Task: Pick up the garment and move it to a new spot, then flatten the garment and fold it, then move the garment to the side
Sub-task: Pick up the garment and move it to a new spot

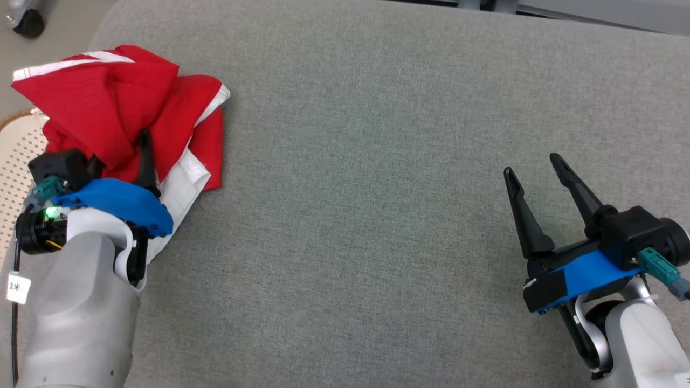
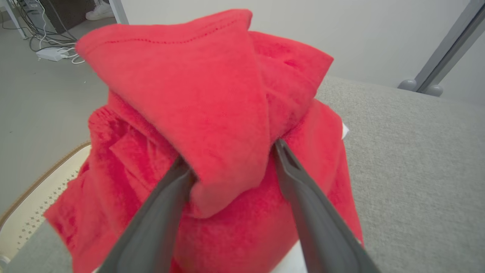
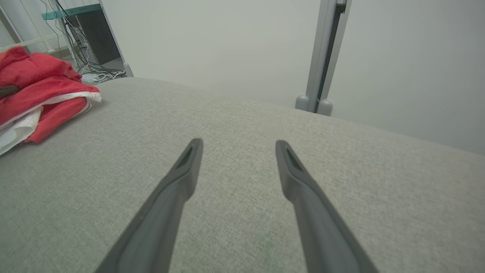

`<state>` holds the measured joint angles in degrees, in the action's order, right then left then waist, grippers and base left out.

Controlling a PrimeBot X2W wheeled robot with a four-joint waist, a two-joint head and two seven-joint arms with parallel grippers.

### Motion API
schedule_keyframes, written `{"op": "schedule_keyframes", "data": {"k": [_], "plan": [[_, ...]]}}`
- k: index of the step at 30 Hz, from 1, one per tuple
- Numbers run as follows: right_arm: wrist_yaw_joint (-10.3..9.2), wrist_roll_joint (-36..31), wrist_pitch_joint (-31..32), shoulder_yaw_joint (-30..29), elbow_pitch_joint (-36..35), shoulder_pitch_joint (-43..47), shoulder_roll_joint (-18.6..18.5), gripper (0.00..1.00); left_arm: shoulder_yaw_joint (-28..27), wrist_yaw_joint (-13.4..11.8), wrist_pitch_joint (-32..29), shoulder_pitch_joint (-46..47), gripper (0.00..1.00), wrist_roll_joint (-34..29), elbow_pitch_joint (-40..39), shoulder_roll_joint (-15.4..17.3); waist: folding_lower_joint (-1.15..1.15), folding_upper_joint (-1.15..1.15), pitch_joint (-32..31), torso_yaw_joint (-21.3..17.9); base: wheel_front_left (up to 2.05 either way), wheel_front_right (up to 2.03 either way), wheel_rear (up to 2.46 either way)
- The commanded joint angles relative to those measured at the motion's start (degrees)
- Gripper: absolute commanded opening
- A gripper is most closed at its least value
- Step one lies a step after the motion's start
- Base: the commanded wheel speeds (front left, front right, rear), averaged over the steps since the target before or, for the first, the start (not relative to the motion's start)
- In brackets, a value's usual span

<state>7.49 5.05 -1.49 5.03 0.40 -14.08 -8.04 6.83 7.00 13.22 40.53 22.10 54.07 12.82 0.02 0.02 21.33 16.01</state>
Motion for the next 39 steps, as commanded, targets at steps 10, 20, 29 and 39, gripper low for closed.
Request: {"op": "schedule_keyframes", "data": {"k": [10,20,29,39], "plan": [[0.00,-1.05,-0.60,-2.53,-1.07,-1.47,-0.48,1.00,-1.11,0.51,1.99,6.08,0.00,1.51,6.62,1.22,-0.02,-0.02,0.82,0.17,0.00,0.00,0.00],[0.00,0.02,-2.84,-2.53,1.37,1.62,1.14,1.00,-6.80,-1.88,2.03,-6.03,0.00,-3.17,-10.89,2.17,-0.02,-0.02,-7.57,-0.87,0.00,0.00,0.00],[0.00,1.55,-3.80,-1.65,2.71,5.57,2.90,1.00,-6.26,-2.41,1.90,-18.54,0.00,-5.38,-21.34,-0.57,-0.02,-0.02,-15.24,-3.68,0.00,0.00,0.00],[0.00,1.21,-3.23,-1.92,1.44,7.42,3.43,1.00,3.96,-0.45,-2.58,-24.19,0.00,-7.01,-31.58,-5.56,-0.02,-0.02,-15.90,-10.95,0.00,0.00,0.00]]}}
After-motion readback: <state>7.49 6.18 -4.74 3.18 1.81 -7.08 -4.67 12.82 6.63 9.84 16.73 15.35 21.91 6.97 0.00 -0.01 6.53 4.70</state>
